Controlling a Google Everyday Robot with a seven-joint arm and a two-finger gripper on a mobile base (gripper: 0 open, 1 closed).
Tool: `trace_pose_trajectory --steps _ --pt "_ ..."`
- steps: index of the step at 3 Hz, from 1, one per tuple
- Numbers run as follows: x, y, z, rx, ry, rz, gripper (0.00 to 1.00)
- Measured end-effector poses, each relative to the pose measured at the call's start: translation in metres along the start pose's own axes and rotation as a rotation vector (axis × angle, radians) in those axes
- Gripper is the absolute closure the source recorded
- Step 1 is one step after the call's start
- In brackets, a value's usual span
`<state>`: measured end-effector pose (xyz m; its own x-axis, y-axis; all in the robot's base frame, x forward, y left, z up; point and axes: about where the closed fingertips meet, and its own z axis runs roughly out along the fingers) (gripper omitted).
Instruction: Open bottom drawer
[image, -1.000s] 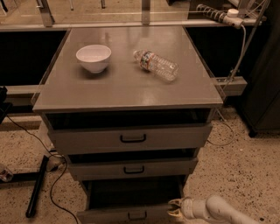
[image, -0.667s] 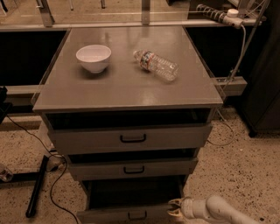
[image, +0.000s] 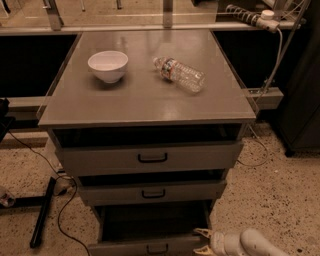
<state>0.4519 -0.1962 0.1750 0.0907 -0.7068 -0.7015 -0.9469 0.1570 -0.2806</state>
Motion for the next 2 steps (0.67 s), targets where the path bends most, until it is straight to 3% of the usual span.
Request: trace_pose_trajectory --steps 1,2 --pt "-0.002 -0.001 -0.002 0.0 0.0 0.0 0.6" --pt "0.002 0.014 -0.01 -0.003 -0.006 0.01 0.84"
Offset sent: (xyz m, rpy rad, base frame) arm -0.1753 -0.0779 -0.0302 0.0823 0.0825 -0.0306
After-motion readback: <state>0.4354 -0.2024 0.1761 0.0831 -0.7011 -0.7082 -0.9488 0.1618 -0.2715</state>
